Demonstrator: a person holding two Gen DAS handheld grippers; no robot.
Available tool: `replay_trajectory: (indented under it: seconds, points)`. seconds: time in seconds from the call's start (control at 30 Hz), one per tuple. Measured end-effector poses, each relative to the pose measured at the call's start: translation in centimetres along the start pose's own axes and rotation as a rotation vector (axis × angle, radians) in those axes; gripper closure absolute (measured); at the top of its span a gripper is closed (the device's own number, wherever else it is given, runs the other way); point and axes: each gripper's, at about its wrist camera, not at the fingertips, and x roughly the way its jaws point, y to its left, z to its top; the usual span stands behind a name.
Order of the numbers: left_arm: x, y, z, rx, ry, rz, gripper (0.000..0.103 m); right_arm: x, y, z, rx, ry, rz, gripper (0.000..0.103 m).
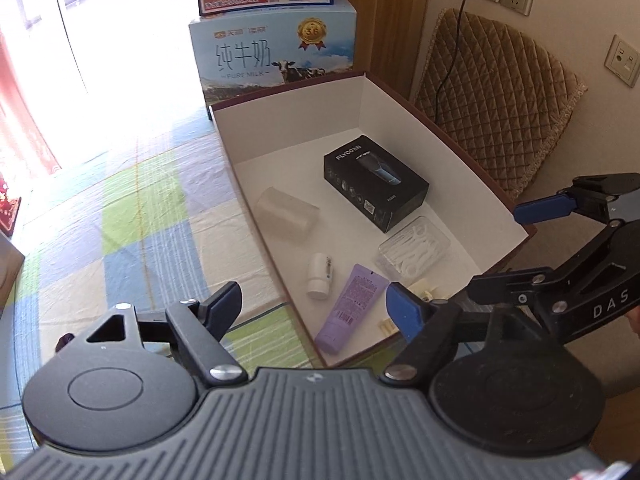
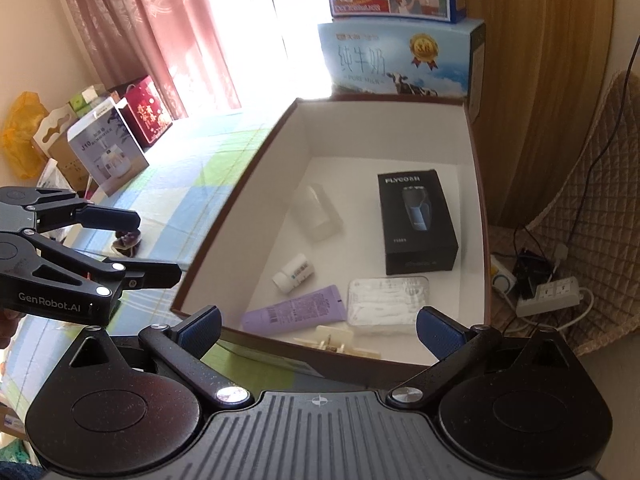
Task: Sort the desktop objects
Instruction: 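Move both open tools back toward the cotton swab bag and green tube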
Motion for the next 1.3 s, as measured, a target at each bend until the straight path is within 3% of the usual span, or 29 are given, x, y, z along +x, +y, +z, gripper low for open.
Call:
replay_trajectory:
  seconds: [0.63, 1.3]
  points:
    - [-6.7, 4.9, -8.6, -0.136, 0.006, 0.094, 0.023, -0.8, 7.6, -3.6, -0.048, -0.034, 0.012, 0.002]
    - [-10.9, 11.7, -17.3, -0.31, 0.077, 0.207, 0.022, 3.1, 16.7, -5.9, -0.129, 0.06, 0.172, 0.002]
